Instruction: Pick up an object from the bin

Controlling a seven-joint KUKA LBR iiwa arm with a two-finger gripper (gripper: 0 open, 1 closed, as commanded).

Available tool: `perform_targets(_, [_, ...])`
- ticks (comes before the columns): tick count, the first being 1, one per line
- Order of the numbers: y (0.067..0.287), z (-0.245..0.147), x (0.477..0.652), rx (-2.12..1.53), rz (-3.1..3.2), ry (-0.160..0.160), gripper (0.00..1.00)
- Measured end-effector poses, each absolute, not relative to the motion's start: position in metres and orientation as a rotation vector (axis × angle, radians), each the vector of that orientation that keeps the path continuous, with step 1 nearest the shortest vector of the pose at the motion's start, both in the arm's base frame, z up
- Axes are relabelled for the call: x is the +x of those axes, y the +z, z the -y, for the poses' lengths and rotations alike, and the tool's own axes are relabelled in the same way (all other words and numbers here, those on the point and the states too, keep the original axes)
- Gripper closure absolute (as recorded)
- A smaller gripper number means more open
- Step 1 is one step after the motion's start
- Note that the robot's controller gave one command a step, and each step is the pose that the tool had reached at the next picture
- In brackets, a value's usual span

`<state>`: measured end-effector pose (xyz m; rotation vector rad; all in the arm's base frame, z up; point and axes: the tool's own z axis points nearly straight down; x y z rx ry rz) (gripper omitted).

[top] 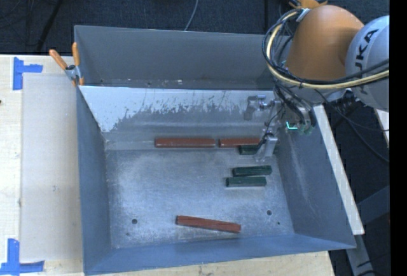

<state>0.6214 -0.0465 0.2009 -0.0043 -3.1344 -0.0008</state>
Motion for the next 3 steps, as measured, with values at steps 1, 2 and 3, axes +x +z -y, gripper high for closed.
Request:
perform_targets(1, [0.0863, 0.041, 0.5881, -0.056, 3.132, -0.003, 0.0])
perform_targets(2, [0.0913, 0.041, 0.5909, -0.052, 3.14, -0.001, 1.0])
perform_targets(3, [0.0913, 0.0409, 0.591, -0.051, 3.14, 0.0, 0.0])
